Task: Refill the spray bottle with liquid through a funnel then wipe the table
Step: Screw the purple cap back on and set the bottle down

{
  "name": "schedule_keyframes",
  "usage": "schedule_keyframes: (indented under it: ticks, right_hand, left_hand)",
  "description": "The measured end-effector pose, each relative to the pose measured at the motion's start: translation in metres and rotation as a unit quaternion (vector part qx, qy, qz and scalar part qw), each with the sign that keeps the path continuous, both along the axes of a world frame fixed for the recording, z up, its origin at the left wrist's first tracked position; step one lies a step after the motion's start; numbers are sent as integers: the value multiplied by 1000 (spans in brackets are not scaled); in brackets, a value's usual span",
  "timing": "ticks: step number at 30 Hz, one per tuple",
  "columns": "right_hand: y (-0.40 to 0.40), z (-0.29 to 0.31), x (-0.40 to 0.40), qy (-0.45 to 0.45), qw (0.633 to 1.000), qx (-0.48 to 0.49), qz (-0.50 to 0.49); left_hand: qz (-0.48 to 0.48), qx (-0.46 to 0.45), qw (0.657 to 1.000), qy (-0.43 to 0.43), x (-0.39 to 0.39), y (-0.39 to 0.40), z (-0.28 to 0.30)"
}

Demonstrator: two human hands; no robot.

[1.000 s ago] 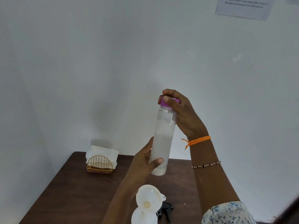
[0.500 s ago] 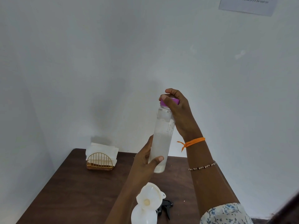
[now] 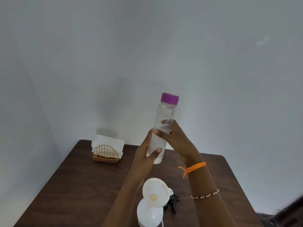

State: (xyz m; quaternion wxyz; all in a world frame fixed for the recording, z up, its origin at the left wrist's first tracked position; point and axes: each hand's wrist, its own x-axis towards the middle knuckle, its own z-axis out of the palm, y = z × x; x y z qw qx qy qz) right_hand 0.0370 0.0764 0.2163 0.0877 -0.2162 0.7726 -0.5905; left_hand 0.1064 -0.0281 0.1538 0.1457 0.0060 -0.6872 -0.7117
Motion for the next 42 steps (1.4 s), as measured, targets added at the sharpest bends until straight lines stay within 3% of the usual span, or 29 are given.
schedule_keyframes:
  ticks: [3, 10, 19, 28, 42]
  right_hand:
    - [-2, -21, -8, 19, 999, 25, -24]
    - [-20, -73, -48, -3, 999, 37, -27]
    - [-71, -149, -99, -23, 995, 94, -32]
    - [-105, -210, -133, -50, 991, 121, -13]
    - [-122, -230, -145, -24, 995, 96, 3]
  left_hand:
    - [-13, -15, 998, -54, -6, -7, -17]
    - [54, 23, 979, -195, -16, -32, -52]
    - [111, 13, 950, -293, -53, -63, -95]
    - [139, 48, 932, -331, -89, -83, -134]
    - [193, 50, 921, -336, -109, -87, -156]
